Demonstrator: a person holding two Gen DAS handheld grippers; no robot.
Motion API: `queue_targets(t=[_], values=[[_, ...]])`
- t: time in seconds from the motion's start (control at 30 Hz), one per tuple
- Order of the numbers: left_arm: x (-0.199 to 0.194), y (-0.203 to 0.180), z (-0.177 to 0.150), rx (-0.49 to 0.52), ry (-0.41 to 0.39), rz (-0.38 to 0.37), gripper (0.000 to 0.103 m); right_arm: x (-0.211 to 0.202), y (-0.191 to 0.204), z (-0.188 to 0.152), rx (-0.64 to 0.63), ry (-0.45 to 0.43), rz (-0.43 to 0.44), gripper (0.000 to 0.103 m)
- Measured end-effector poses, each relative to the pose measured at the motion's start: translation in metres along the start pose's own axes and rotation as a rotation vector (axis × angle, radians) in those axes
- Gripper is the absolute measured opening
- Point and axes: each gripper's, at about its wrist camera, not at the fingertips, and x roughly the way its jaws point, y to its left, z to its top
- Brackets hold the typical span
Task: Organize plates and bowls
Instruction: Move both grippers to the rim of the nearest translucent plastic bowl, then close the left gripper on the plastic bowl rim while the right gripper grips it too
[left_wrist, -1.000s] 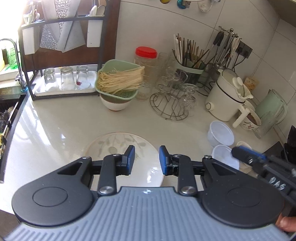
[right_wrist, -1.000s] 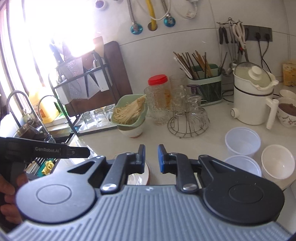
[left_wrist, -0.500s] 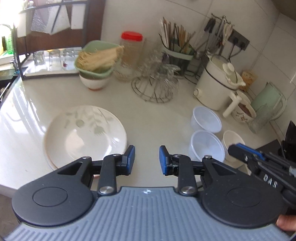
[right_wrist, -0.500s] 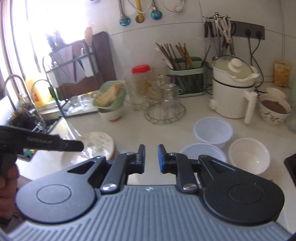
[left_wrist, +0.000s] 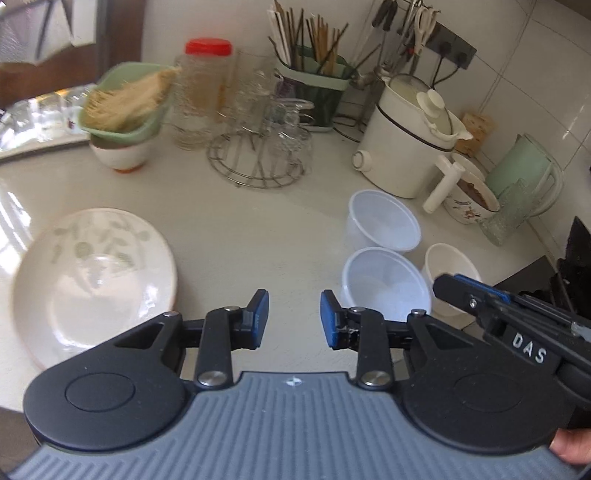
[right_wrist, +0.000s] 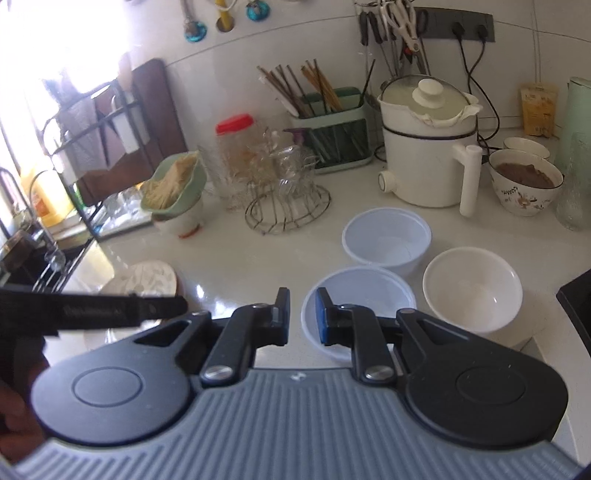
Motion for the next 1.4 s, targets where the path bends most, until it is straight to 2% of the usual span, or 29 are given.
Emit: queue_targets(t=[0.1, 0.17, 0.2, 0.27, 0.3, 0.37, 0.6, 0.77, 0.87, 0.93, 1.03, 1.13, 1.2, 1.3, 1.4], values=[[0.014, -0.004, 0.007, 0.02, 0.013, -0.025, 0.037, 0.007, -0.008, 0.005, 0.037, -0.007, -0.023, 0.02], [0.021, -0.008, 0.011, 0.028, 0.008, -0.026, 0.041, 0.009, -0.013, 0.007, 0.037, -0.02, -0.042, 0.033], [0.025, -0.011, 0.012, 0.033, 0.01, -0.034, 0.046, 0.009, -0.016, 0.008, 0.037, -0.029, -0.054, 0.037], [0.033, -0.016, 0.015, 0.045, 0.018, -0.042, 0.053, 0.01, -0.024, 0.009, 0.047, -0.043, -0.074, 0.055], [0.037, -0.019, 0.016, 0.045, 0.017, -0.04, 0.062, 0.011, -0.028, 0.009, 0.052, -0.044, -0.078, 0.056], [0.043, -0.023, 0.018, 0.044, 0.017, -0.049, 0.065, 0.014, -0.038, 0.009, 0.064, -0.035, -0.099, 0.056], [0.073, -0.036, 0.022, 0.032, 0.059, -0.085, 0.065, 0.024, -0.067, 0.005, 0.133, -0.005, -0.15, 0.056], [0.088, -0.043, 0.024, 0.038, 0.087, -0.098, 0.064, 0.034, -0.077, 0.0, 0.157, 0.035, -0.131, 0.056], [0.099, -0.043, 0.022, 0.029, 0.11, -0.077, 0.061, 0.041, -0.08, -0.007, 0.185, 0.071, -0.119, 0.051], [0.105, -0.042, 0.021, 0.018, 0.129, -0.07, 0.053, 0.044, -0.081, -0.012, 0.19, 0.092, -0.123, 0.049], [0.111, -0.043, 0.023, 0.033, 0.133, -0.048, 0.046, 0.047, -0.08, -0.018, 0.203, 0.114, -0.105, 0.044], [0.116, -0.048, 0.023, 0.114, 0.123, -0.036, 0.038, 0.053, -0.08, -0.024, 0.225, 0.126, -0.113, 0.043], [0.118, -0.048, 0.024, 0.129, 0.125, -0.047, 0.034, 0.058, -0.082, -0.027, 0.249, 0.135, -0.134, 0.039], [0.123, -0.045, 0.027, 0.103, 0.156, -0.05, 0.022, 0.062, -0.087, -0.029, 0.283, 0.128, -0.14, 0.039], [0.125, -0.039, 0.03, 0.039, 0.18, -0.067, 0.016, 0.067, -0.089, -0.027, 0.277, 0.137, -0.138, 0.03]])
